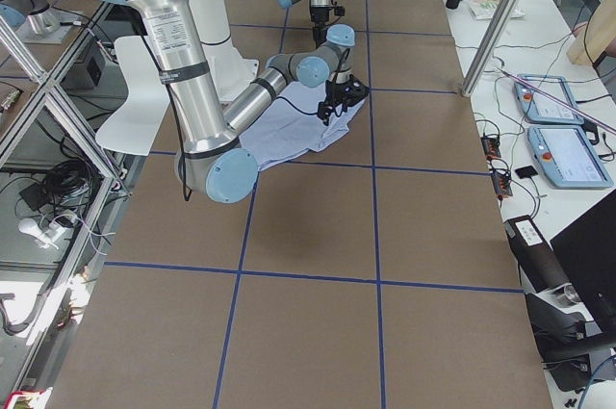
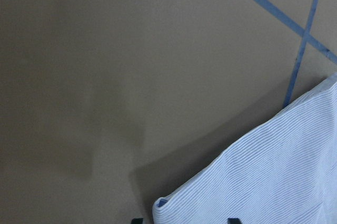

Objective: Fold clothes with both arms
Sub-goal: 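Grasp the shirt corner with the left gripper and pull it straight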

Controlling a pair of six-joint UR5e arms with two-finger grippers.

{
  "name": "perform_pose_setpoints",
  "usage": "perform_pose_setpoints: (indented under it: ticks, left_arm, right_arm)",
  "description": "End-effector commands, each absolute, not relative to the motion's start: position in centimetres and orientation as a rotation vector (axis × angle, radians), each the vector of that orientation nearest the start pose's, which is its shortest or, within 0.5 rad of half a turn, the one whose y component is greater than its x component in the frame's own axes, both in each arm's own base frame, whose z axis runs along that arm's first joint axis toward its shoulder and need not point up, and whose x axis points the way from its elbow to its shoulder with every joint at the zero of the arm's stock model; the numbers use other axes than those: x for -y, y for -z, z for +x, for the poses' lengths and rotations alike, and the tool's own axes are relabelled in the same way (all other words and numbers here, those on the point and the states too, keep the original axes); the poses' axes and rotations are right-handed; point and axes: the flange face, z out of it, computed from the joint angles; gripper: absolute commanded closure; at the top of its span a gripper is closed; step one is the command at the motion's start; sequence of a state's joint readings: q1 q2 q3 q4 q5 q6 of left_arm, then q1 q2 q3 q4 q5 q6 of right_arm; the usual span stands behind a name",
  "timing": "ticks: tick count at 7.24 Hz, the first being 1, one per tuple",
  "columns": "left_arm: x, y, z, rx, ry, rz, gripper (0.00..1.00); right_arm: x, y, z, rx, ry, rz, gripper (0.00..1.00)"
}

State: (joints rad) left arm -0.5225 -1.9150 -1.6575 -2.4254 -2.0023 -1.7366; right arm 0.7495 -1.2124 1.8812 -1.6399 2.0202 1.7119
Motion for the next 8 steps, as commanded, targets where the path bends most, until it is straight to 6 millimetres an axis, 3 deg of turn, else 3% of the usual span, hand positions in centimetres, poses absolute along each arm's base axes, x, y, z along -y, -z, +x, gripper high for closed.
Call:
perform_pose_setpoints:
  ticks: [1, 5, 6, 8]
  left_arm:
    - [38.5, -33.8, 50.1, -1.289, 0.314, -0.125, 0.41]
    - [39.0, -33.7, 51.6, -1.282, 0.314, -0.124, 0.51]
    - [39.1, -33.1, 51.7, -1.289, 0.312, -0.122, 0.6]
    - [39.6, -33.2, 51.8, -1.287, 0.333, -0.093, 1.0]
  right_arm:
    - [50.0, -37.2, -38.2, 0.74, -0.716, -0.217, 0.0]
    - [51.2, -38.5, -38.1, 0.765, -0.725, -0.202, 0.0]
    - [51.2, -38.5, -38.0, 0.765, -0.729, -0.202, 0.0]
    - [51.2, -39.4, -37.9, 0.751, -0.737, -0.208, 0.0]
